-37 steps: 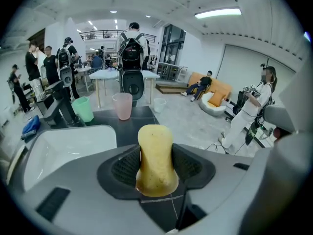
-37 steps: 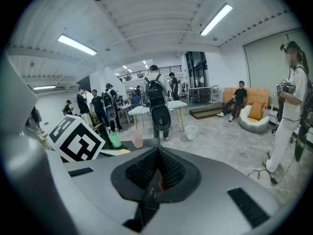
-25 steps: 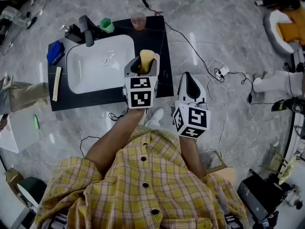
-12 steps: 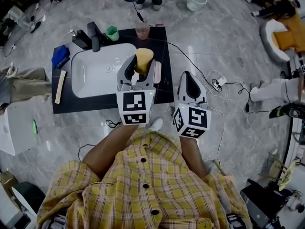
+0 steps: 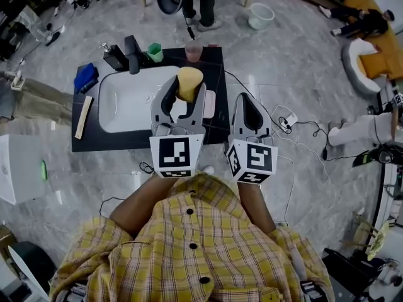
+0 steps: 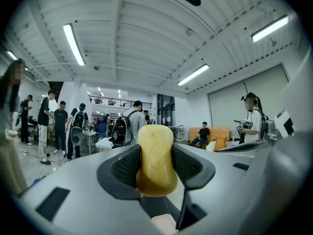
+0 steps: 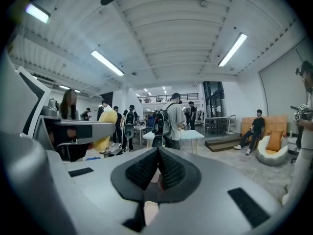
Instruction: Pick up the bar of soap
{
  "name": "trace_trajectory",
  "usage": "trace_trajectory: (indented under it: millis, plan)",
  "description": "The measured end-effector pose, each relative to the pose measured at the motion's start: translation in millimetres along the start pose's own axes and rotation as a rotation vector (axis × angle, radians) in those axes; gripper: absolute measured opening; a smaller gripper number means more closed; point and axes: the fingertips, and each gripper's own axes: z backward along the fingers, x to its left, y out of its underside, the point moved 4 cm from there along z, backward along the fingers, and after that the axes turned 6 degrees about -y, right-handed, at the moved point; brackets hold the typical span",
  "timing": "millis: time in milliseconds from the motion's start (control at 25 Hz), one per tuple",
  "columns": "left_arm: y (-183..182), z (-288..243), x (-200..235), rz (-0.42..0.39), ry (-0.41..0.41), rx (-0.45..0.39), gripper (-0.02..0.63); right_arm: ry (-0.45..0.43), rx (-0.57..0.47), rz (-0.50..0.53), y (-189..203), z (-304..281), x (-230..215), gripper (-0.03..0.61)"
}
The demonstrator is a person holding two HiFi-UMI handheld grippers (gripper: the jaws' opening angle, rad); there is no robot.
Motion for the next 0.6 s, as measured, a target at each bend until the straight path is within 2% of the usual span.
trace_trajectory:
  millis: [600]
  plan:
    - [-5.4,20.2,-0.2,-0.005,-0.011,-0.036,0.201,-0.01,-0.065,0.038,-14.7,14.9,10.7,0.018]
